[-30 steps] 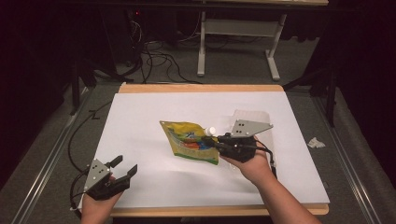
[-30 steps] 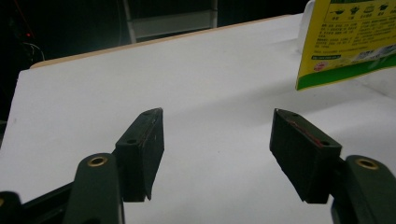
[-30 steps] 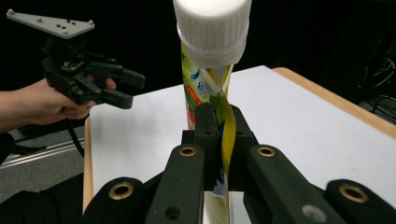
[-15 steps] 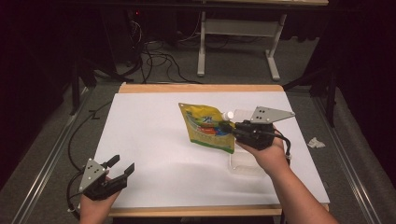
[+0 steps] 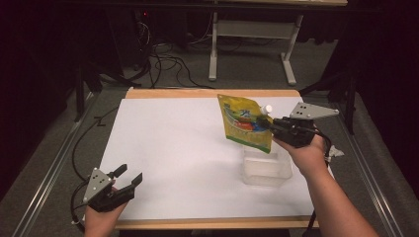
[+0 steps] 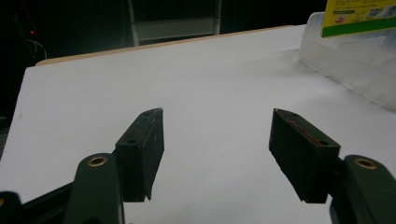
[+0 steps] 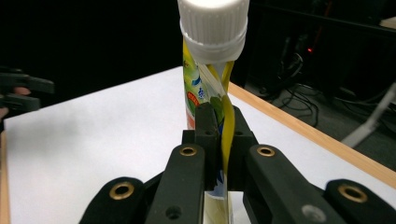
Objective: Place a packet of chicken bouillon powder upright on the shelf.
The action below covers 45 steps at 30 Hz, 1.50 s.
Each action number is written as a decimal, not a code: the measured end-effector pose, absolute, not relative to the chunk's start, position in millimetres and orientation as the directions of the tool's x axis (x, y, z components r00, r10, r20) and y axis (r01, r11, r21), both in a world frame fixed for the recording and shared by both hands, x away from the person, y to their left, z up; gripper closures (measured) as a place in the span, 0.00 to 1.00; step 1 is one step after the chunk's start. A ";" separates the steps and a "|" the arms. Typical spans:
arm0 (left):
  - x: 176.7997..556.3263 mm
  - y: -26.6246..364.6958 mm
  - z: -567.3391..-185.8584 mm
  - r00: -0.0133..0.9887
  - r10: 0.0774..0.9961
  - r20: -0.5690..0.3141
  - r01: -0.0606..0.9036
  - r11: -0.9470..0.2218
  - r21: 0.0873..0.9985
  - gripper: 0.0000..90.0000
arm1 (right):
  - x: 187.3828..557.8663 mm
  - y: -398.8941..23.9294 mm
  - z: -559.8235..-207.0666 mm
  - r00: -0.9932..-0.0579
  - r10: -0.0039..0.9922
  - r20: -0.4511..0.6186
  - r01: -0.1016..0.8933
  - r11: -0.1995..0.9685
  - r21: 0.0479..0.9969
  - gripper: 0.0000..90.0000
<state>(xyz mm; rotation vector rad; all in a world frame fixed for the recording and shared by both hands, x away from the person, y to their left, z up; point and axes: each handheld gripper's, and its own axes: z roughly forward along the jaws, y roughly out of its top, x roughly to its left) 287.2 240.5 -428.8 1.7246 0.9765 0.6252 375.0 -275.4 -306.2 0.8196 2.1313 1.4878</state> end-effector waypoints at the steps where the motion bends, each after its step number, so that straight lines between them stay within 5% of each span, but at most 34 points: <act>1: 287.4 240.4 -428.9 0.538 0.842 -0.040 0.318 -0.158 0.935 0.40 | 375.7 -278.3 -306.6 -0.736 0.677 0.000 0.234 0.255 0.938 0.98; 45: 286.9 240.6 -430.9 0.544 0.837 -0.049 0.320 -0.154 0.935 0.42 | 416.5 -333.8 -325.0 -0.613 0.789 0.046 0.302 0.179 0.936 0.98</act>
